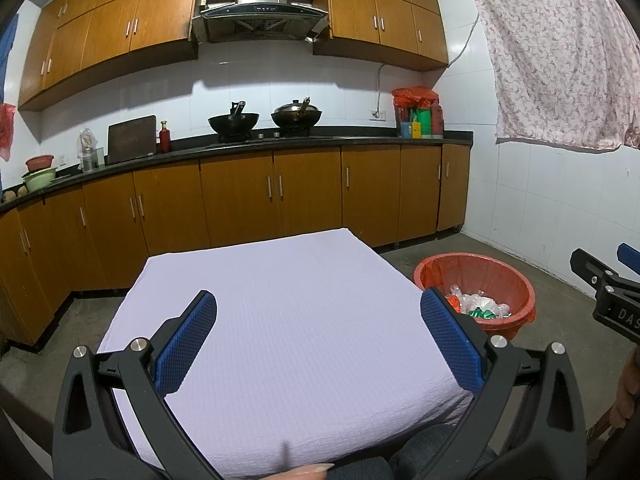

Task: Collect trash

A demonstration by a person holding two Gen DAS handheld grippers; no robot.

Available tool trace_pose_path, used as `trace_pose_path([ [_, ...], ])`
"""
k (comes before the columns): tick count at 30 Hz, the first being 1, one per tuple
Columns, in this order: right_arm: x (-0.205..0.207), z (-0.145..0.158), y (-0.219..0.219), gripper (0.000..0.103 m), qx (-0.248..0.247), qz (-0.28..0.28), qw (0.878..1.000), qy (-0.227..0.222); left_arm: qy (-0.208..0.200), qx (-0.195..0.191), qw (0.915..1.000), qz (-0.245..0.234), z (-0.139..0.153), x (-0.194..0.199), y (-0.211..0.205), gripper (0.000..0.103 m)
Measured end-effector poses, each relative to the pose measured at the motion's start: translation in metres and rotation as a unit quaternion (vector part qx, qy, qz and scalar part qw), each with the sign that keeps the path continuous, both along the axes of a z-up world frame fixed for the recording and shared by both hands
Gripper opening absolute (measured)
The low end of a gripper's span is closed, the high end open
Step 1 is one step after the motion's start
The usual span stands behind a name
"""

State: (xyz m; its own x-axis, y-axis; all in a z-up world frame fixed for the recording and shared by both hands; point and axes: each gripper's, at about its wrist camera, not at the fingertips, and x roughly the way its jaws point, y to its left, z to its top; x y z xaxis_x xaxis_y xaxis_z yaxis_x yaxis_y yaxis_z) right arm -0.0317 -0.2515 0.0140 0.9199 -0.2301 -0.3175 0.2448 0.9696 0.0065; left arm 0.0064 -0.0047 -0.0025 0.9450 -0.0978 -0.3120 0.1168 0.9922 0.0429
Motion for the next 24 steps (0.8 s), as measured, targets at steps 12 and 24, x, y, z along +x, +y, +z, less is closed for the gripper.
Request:
trace_pose_path([
  [12, -0.0003, -0.0016, 0.0019, 0.099, 0.003, -0.002, 1.0, 0.001, 0.003, 0.002, 1.0, 0.0, 0.0041, -0.0033, -0.0022, 0.101],
  [24, -0.0006, -0.0022, 0.0033, 0.099, 0.003, -0.003, 1.0, 0.001, 0.006, 0.0, 1.0, -0.001, 0.0036, -0.0029, -0.002, 0.101],
])
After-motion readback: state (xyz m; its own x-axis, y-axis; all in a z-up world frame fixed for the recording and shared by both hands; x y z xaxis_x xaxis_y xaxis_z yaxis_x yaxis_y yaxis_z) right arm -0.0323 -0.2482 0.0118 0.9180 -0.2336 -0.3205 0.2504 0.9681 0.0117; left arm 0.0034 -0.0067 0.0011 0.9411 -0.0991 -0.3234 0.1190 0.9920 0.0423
